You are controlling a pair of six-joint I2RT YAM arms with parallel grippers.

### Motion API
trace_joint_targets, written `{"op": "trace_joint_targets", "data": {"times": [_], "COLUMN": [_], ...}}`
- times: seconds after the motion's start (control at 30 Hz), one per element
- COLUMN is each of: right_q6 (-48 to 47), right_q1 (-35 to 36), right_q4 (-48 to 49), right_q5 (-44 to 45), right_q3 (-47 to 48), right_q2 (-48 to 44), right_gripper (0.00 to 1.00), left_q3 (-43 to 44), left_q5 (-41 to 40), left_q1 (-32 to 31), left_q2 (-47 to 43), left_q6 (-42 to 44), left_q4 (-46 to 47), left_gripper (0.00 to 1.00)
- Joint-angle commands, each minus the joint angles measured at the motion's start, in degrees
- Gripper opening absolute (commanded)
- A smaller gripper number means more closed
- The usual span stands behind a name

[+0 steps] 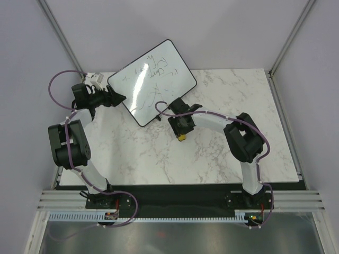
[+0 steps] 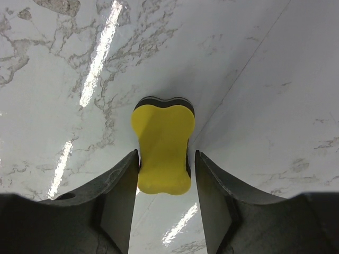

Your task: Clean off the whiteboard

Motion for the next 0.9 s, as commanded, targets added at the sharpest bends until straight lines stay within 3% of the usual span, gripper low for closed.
{"op": "trace_joint_targets", "data": {"times": [0.0,0.17,0.37,0.4,0.47,0.67,0.87], "right_q6": [0.8,1.1,0.9,0.8,0.0,-5.1,-11.1], "right_q1": [-0.2,-0.2,-0.2,-0.2,-0.3,-0.3,-2.3], "right_q4": [0.7,1.0,1.0,1.0,1.0,2.4,12.6], "right_q5": [-0.5,-0.3,0.8,0.8,1.1,3.1,4.4], "right_q3": [2.3,2.4,2.5,2.5,2.8,6.5,14.2], "right_q2": [0.4,0.3,-1.3,-1.4,-1.4,-2.2,-1.7], "right_gripper": [0.54,0.35,0.25,0.12,0.00,0.00,0.00], "left_q3": [1.0,1.2,1.5,1.5,1.6,2.3,3.3], "left_q5": [0.3,0.1,-0.1,0.0,-0.1,-0.1,0.3], "left_q1": [-0.1,-0.1,-0.1,-0.1,-0.1,-0.2,-0.2], "left_q2": [0.1,0.7,0.7,0.7,0.9,2.3,4.0], "left_q6": [0.1,0.0,0.1,0.1,0.1,-0.6,-1.4], "left_q4": [2.1,2.1,2.2,2.2,2.1,2.6,2.9], "left_gripper": [0.73,0.72,0.72,0.71,0.71,0.70,0.53]}}
